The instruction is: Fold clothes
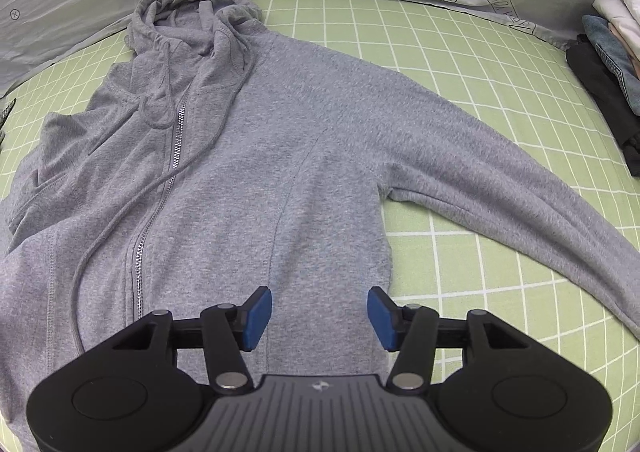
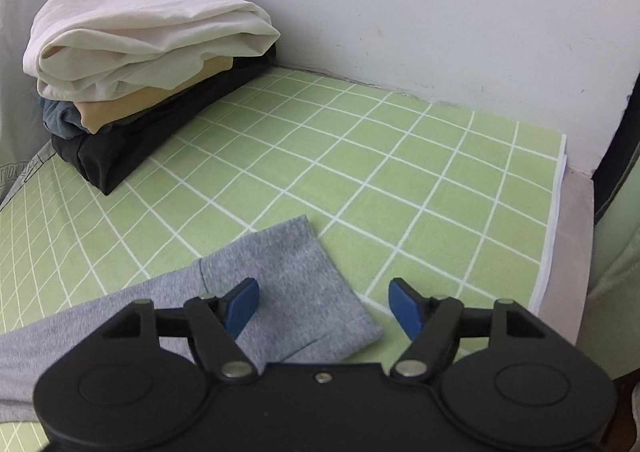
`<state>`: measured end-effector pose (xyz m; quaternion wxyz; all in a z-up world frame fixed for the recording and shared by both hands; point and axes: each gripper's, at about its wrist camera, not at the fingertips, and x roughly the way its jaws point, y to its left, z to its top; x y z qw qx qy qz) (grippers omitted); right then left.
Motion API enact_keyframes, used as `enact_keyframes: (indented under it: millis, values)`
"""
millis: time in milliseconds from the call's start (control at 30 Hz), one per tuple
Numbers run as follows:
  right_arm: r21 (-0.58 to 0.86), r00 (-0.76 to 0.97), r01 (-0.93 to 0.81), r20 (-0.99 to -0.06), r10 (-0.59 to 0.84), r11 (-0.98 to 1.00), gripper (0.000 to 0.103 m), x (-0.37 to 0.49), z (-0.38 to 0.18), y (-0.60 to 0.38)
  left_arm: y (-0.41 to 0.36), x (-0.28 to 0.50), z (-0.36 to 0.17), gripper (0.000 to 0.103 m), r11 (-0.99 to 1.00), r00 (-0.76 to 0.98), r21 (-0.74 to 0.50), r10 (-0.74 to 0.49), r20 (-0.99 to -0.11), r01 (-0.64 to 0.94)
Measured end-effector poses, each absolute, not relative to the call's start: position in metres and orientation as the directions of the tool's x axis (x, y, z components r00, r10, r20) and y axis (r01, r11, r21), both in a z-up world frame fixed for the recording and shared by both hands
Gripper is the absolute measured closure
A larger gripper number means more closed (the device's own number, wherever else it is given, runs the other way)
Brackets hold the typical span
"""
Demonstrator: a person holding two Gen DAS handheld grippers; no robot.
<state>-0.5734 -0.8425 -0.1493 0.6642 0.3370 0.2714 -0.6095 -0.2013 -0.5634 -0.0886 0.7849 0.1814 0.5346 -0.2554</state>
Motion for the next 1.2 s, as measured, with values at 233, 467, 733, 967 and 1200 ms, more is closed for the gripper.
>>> enact_keyframes:
  millis: [233,467,733,967,1200]
  values:
    - [0.077,0.204,0.973,-0.732,-0.650,0.219,0.073,-0.555,-0.150,-0.844,-0.557,-0.219,-0.082,0.048,0.828,0.324,0.035,-0.180,-0.929,0.560]
    - [-0.060,0.072,0.985,-0.711,-0.699,0.163,0.098,-0.566,-0.147,-0.875,-0.539,-0.231,-0.072,0.048,0.835,0.381,0.070,-0.173,-0.908,0.546]
    - [-0.074,0.058,0.984,-0.724,-0.687,0.160,0.076,-0.564,-0.137,-0.876,-0.479,-0.222,-0.068,0.043,0.895,0.443,0.074,-0.145,-0.885,0.440]
    - [-0.036,0.137,0.968,-0.752,-0.645,0.248,0.003,-0.535,-0.133,-0.812,-0.383,-0.214,-0.062,0.028,0.943,0.495,0.098,-0.077,-0.865,0.318]
    - [0.030,0.366,0.858,-0.737,-0.569,0.512,0.000,-0.466,-0.119,-0.716,-0.288,-0.184,-0.064,0.020,0.955,0.524,0.122,-0.040,-0.851,0.271]
